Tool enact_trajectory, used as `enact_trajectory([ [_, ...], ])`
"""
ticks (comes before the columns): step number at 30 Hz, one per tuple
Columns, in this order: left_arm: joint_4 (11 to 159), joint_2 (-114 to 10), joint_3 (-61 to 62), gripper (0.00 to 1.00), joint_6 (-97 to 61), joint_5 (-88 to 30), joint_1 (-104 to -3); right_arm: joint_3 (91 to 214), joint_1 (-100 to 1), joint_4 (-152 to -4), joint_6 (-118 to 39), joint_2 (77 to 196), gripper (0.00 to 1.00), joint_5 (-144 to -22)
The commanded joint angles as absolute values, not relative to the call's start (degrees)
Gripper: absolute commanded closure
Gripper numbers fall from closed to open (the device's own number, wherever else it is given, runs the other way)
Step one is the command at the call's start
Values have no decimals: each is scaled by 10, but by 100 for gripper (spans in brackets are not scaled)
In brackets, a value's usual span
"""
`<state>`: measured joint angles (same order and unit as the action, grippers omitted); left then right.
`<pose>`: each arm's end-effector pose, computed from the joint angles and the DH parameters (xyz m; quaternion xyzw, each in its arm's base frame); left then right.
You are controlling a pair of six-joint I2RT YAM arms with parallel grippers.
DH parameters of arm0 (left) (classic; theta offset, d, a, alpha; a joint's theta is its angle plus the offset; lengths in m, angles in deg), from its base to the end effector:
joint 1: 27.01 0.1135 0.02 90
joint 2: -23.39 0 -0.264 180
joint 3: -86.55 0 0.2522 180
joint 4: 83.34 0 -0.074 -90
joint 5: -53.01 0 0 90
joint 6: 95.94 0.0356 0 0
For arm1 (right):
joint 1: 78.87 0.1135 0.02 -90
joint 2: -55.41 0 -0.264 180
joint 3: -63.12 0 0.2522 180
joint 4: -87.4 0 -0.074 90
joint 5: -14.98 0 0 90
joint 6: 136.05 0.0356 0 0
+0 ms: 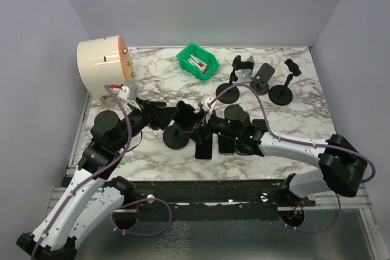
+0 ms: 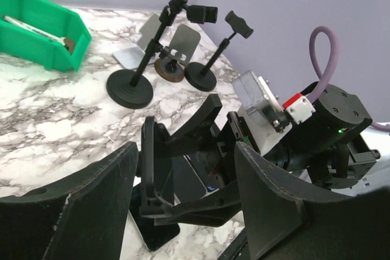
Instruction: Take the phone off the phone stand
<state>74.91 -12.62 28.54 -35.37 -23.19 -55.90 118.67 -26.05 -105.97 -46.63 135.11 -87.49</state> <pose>0.1262 -0.0794 0.3637 0.0818 0.7008 -0.4168 0.5731 0.1811 0.2514 0.2497 -0.4060 0.6531 0.3542 0.5322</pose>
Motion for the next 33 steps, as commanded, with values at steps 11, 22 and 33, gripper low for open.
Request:
enact_trajectory([
  [11,851,13,443,35,-382,-297,-560,1221,-251,-1013,-354,1337,58,-778],
  [22,879,-2,483,39,-395,-245,-563,1231,-238,-1009,-316,1345,61,-756],
  [33,948,-56,518,42,-442,-236,-563,1240,-231,-998,-275,1348,62,-718],
])
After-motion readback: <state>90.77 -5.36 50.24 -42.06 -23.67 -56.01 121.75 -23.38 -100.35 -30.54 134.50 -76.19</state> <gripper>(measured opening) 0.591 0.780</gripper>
